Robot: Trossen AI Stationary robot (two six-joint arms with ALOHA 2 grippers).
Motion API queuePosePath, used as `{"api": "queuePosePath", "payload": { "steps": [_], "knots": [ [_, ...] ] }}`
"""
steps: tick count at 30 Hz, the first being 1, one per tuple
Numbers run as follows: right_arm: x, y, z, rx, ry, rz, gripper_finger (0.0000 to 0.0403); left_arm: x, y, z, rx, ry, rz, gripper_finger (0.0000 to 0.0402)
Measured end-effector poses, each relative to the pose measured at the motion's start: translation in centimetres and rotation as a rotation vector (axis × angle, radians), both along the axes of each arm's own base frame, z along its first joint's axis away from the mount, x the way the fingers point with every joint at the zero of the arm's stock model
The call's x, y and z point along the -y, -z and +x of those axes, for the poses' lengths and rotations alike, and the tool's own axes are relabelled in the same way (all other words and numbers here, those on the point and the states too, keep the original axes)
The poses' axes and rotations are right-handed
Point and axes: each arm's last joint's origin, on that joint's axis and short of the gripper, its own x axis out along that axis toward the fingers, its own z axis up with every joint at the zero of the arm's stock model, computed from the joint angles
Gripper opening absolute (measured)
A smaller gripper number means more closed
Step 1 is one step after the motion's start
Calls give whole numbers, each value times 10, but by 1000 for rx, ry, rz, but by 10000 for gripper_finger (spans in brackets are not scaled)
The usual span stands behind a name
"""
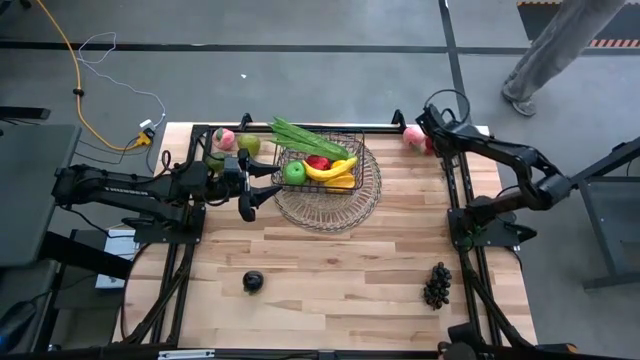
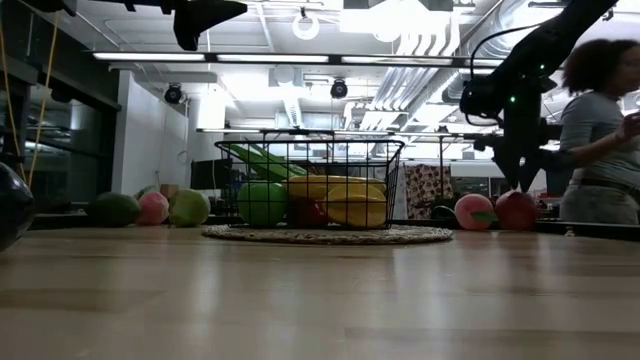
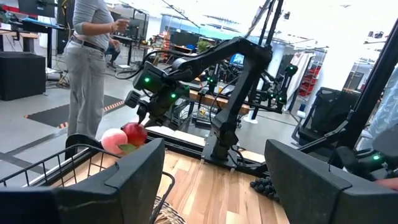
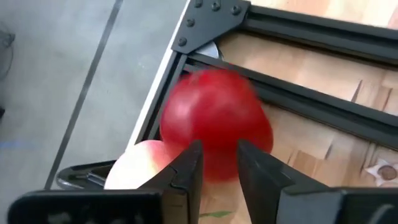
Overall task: Build produce basket
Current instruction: Put the pomegranate into the black wire basket, then put the right peach into the black wire basket
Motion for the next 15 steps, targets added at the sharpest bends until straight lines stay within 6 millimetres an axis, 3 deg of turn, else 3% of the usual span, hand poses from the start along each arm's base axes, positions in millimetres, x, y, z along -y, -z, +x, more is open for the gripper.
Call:
{"api": "queuePosePath", "payload": {
  "steps": [9,15],
  "knots": [
    [-14,-12,6,-7,-83,-25,78,0,0,0,0,0,0,266],
    [-15,-22,14,-11,-246,-74,78,0,0,0,0,0,0,266]
  ]
}}
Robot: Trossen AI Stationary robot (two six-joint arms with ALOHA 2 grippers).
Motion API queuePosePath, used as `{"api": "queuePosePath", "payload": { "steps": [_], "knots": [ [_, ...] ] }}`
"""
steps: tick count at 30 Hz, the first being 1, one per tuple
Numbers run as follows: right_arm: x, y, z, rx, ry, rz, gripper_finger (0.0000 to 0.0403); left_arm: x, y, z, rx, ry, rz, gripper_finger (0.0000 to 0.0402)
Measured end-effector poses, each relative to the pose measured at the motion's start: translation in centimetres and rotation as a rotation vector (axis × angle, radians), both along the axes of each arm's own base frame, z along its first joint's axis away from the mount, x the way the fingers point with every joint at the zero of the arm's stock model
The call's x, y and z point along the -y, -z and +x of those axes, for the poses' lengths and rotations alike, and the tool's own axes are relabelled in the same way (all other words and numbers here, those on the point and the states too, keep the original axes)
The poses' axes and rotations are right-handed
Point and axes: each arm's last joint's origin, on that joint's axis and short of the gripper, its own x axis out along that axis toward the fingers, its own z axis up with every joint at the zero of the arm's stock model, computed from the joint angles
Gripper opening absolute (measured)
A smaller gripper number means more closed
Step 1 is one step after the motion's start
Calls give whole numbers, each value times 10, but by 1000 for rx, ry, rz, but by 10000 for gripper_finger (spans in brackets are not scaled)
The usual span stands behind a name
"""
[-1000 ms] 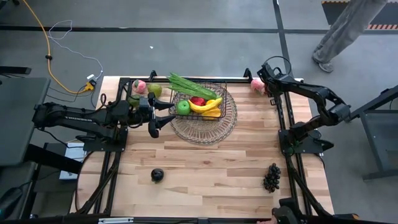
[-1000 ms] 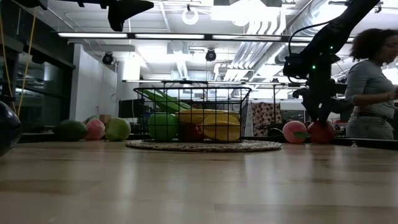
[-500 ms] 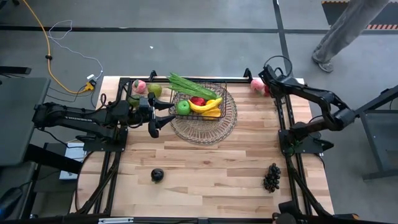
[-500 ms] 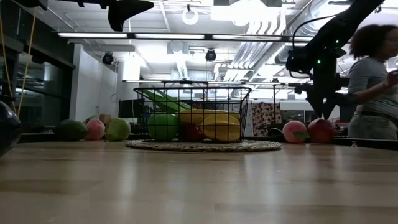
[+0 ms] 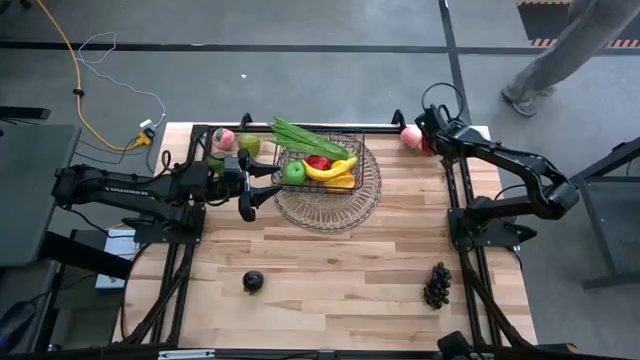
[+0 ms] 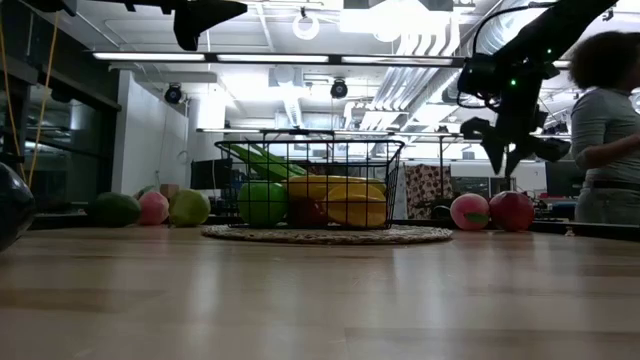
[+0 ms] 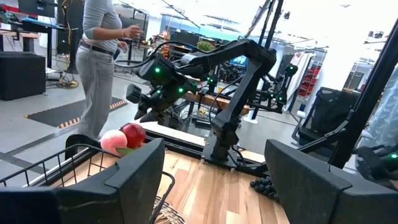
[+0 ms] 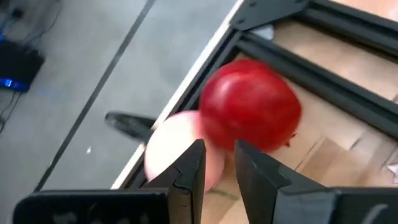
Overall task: Build produce basket
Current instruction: Put the right peach into the black wire basket
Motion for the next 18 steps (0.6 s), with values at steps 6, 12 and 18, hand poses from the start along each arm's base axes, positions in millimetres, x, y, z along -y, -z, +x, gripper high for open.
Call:
{"api": "queuePosePath", "payload": {
  "steps": [6,12,18],
  "knots": [
    [-7,-6,15,-27,-239,-21,88,0,0,0,-4,0,0,266],
    [-23,-9,40,-57,-539,-41,142,0,0,0,-5,0,0,266],
    [-21,-36,54,-72,-664,-153,212,0,0,0,-5,0,0,266]
  ]
}}
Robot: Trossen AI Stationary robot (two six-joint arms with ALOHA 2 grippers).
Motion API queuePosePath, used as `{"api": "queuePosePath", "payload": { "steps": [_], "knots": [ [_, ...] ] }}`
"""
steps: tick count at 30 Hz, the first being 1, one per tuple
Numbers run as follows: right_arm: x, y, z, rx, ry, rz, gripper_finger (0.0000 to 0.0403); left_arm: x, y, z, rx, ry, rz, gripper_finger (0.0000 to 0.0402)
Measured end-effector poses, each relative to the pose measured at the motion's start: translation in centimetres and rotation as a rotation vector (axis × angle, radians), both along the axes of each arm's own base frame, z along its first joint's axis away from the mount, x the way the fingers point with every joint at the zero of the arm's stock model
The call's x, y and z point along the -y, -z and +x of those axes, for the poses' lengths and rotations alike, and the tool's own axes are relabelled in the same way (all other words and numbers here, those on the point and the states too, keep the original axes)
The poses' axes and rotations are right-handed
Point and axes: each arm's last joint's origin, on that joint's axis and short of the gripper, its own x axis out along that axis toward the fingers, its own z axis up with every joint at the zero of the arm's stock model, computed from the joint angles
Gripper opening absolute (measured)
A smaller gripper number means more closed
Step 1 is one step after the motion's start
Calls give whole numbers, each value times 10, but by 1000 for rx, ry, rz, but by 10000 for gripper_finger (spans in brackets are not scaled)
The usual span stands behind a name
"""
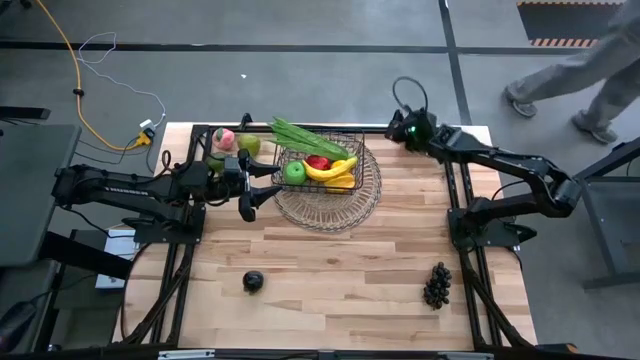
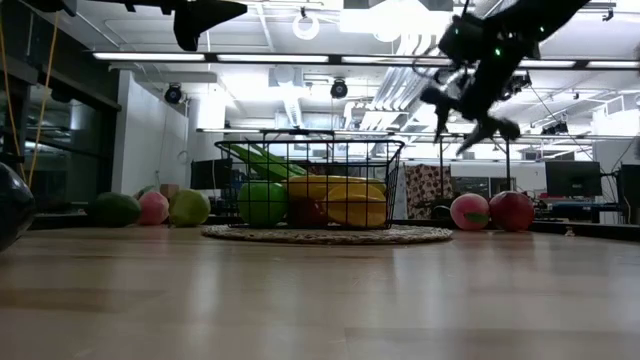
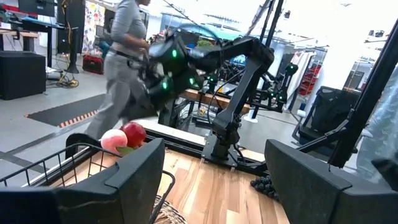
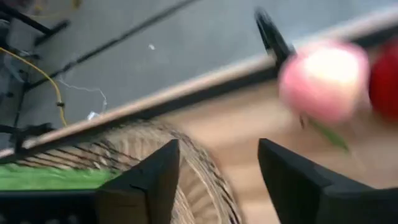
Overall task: Build produce basket
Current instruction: Put the right peach into the black wire basket
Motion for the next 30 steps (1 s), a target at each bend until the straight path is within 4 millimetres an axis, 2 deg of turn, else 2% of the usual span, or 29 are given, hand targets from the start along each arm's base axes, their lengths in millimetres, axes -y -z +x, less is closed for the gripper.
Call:
{"api": "queuePosePath", "payload": {
  "steps": [5,11,15,20,25,30],
  "knots": [
    [15,-45,-1,-172,-57,-108,249,0,0,0,0,0,0,266],
    [40,-69,5,-388,-135,-81,275,0,0,0,0,0,0,266],
    [65,-65,5,-483,-131,-8,292,0,0,0,1,0,-2,266],
    [91,-57,-10,-507,-1,118,300,0,0,0,0,0,-1,266],
    [105,-41,-27,-462,138,245,300,-1,0,0,1,-17,-3,266],
    [116,-22,-36,-463,186,326,300,-1,0,0,1,-43,-3,266]
  ]
}}
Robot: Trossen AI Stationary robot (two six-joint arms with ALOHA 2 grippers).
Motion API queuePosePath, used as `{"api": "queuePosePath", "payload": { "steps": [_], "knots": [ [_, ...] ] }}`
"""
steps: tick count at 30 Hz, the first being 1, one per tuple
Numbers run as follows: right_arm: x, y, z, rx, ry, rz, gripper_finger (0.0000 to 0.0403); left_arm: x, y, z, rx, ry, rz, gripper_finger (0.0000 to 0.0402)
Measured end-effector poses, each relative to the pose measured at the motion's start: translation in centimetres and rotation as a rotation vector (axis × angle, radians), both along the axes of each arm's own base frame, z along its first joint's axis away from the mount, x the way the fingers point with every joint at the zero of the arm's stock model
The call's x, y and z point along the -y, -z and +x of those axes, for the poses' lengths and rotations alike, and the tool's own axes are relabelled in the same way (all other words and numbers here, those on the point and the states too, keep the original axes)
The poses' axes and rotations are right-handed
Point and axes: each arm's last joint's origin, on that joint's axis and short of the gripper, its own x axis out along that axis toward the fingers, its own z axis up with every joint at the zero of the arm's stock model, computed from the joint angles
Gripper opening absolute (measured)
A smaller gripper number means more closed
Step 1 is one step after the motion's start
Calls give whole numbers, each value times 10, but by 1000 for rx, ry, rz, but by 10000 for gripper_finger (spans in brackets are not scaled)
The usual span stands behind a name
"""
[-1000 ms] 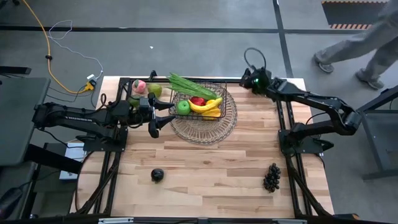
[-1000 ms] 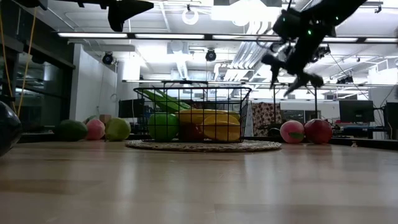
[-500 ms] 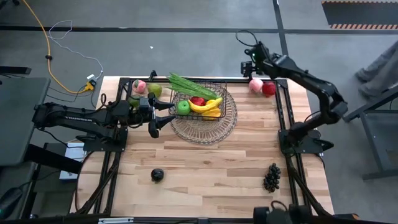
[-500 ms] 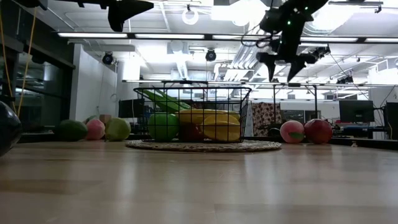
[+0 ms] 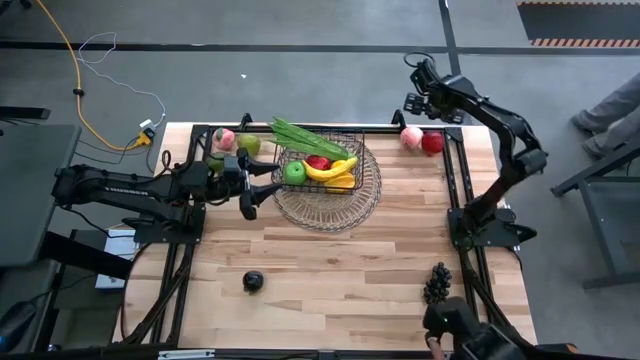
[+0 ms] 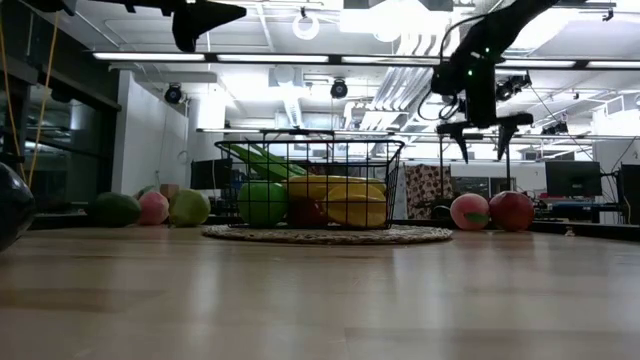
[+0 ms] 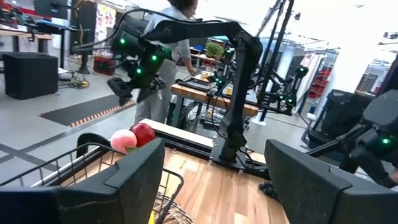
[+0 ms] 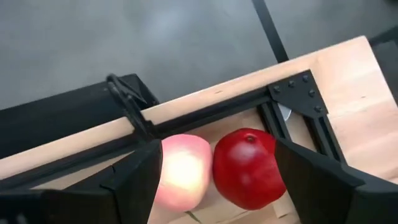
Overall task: Build produce basket
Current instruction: Put the right peach into the black wire basket
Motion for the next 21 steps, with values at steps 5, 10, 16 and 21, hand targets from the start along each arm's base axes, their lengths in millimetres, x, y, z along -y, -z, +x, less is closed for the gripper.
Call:
{"api": "queuePosePath", "payload": {
  "steps": [5,10,16,21],
  "knots": [
    [10,16,-5,-21,38,56,300,-1,0,0,0,-27,-1,266],
    [13,25,-5,-65,47,82,300,-1,0,0,0,-41,-2,266],
    [21,40,-1,59,59,169,300,-2,1,-1,-10,-70,4,266],
    [28,54,9,110,46,180,300,-2,2,-1,-35,-76,25,266]
  ]
}}
